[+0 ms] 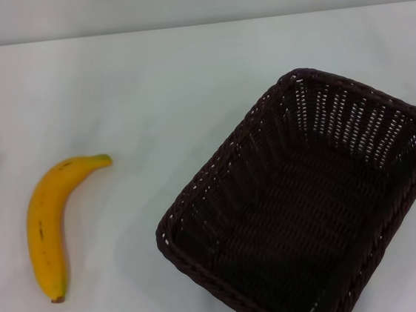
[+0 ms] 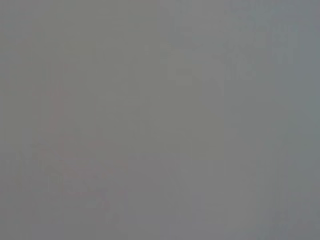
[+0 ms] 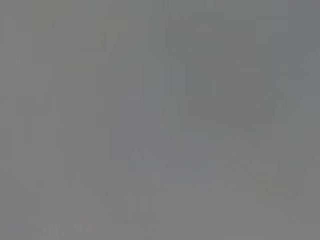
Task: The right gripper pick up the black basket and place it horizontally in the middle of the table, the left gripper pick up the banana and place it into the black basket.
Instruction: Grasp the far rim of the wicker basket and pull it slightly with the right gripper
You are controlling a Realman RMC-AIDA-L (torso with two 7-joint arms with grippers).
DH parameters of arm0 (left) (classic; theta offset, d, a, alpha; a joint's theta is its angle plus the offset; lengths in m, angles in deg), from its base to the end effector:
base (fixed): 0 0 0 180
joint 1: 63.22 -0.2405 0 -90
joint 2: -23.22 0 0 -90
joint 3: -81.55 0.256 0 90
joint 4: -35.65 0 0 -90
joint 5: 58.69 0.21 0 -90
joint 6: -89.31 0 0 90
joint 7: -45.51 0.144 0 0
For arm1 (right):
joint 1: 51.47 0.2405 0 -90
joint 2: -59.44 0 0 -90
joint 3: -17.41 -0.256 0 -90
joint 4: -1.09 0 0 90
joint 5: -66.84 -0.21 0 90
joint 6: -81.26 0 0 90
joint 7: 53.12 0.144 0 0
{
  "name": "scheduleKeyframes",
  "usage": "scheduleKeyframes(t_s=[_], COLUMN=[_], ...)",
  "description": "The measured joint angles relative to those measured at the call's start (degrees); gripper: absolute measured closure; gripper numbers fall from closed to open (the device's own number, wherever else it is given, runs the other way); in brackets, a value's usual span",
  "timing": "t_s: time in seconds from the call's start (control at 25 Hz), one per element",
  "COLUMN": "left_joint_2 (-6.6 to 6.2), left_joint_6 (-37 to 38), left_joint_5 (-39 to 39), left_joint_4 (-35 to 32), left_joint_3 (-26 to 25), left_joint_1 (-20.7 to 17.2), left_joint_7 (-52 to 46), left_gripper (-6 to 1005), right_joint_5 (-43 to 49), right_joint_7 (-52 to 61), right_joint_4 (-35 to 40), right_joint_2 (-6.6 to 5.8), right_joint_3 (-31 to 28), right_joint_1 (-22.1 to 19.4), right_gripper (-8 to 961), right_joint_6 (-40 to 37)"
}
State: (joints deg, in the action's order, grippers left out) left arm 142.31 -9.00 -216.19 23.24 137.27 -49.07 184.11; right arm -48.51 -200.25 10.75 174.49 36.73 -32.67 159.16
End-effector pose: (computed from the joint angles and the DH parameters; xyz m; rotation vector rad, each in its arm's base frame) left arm -0.3315 0.2595 0.0839 -1.3061 -0.4061 -1.3229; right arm 0.3855 0.2929 0.0833 -1.4649 0.5544 0.8121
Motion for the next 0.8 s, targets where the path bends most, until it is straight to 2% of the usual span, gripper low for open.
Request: scheduleKeyframes(t_s=[0.08, 0.2, 0.4, 0.6, 0.8], left_joint_2=[-0.01, -0.02, -0.06, -0.09, -0.04], left_joint_6=[-0.2, -0.4, -0.4, -0.3, 0.4], left_joint_5=[0.0, -0.1, -0.1, -0.7, -2.3], left_joint_4=[0.0, -0.1, -0.1, -0.4, 0.1], left_joint_3=[0.0, 0.0, 0.0, 0.0, 0.0], left_joint_1=[0.0, 0.0, 0.4, 0.7, 1.3], left_joint_7=[0.0, 0.0, 0.3, 0.3, 0.1], left_gripper=[124, 280, 484, 490, 497], right_joint_5=[-0.2, -0.6, -0.6, -1.0, -0.1], right_joint_7=[0.0, 0.0, -2.0, -10.7, -9.6], right_joint_4=[0.0, 0.0, 0.2, -1.1, 1.1], right_joint_2=[0.00, 0.00, 0.00, -0.05, -0.08], right_joint_3=[-0.1, -0.2, 0.0, -0.6, 2.3], right_joint_1=[0.0, 0.0, -0.1, -0.9, -1.1], right_gripper=[92, 93, 94, 94, 95], right_joint_6=[0.1, 0.2, 1.0, 6.8, 7.6])
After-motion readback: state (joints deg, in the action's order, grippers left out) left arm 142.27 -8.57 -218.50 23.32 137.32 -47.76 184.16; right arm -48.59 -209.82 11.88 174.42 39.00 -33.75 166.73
